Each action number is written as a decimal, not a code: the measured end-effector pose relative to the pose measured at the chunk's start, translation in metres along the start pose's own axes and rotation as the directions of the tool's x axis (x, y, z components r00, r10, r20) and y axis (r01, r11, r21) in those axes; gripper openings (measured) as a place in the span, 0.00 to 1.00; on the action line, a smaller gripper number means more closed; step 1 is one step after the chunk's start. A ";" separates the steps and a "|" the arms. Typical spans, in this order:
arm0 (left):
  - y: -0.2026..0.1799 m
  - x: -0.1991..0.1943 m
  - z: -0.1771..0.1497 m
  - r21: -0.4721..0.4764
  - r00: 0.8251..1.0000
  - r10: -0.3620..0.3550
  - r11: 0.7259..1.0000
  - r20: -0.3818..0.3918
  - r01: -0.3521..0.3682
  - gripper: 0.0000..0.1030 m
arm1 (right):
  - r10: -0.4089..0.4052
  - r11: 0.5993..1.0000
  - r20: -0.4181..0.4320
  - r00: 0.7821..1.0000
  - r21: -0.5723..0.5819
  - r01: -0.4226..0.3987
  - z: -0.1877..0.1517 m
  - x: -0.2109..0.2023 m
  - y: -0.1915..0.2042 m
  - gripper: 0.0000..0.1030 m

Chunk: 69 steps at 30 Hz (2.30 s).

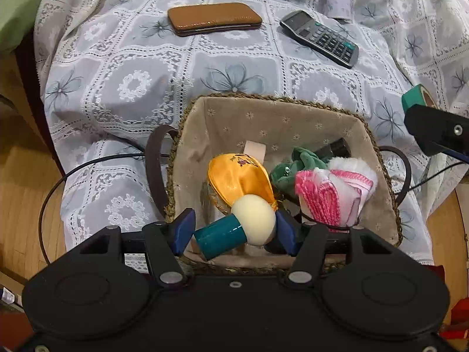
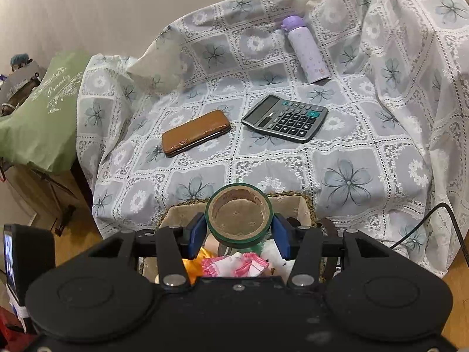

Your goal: Organize soft objects

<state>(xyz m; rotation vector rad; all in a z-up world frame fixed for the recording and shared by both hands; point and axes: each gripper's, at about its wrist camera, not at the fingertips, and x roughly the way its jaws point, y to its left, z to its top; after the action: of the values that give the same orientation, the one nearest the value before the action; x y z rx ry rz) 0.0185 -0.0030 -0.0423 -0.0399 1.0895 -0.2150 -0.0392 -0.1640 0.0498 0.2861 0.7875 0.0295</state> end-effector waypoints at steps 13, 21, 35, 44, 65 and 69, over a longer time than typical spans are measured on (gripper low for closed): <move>0.005 -0.007 0.001 -0.021 0.999 0.026 0.999 0.038 -0.025 0.70 | -0.006 0.995 -0.006 1.000 -0.098 0.006 0.016 0.018 0.017 0.48; 0.004 -0.011 0.001 -0.012 0.998 0.037 0.999 0.059 -0.037 0.70 | -0.007 0.994 0.021 1.000 -0.111 0.010 0.030 0.022 0.020 0.48; -0.001 -0.020 0.003 -0.007 0.994 0.051 0.999 0.096 -0.050 0.73 | -0.064 0.992 -0.002 0.998 -0.107 0.064 0.013 0.005 -0.006 0.64; -0.005 -0.027 0.003 0.001 0.991 0.061 0.998 0.122 -0.062 0.76 | -0.097 0.990 -0.033 0.995 -0.104 0.093 0.000 -0.006 -0.020 0.75; -0.016 -0.040 0.003 0.020 0.976 0.137 0.990 0.168 -0.142 0.88 | -0.196 0.976 -0.096 0.976 -0.114 0.185 -0.017 -0.001 -0.030 0.89; -0.017 -0.042 0.002 0.024 0.975 0.138 0.989 0.174 -0.145 0.88 | -0.200 0.976 -0.101 0.975 -0.111 0.189 -0.018 -0.001 -0.032 0.90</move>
<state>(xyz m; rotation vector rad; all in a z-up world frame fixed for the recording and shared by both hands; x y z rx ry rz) -0.0005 -0.0122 -0.0023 0.0515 0.9119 -0.1013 -0.0551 -0.1903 0.0297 0.1111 0.9195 -0.1001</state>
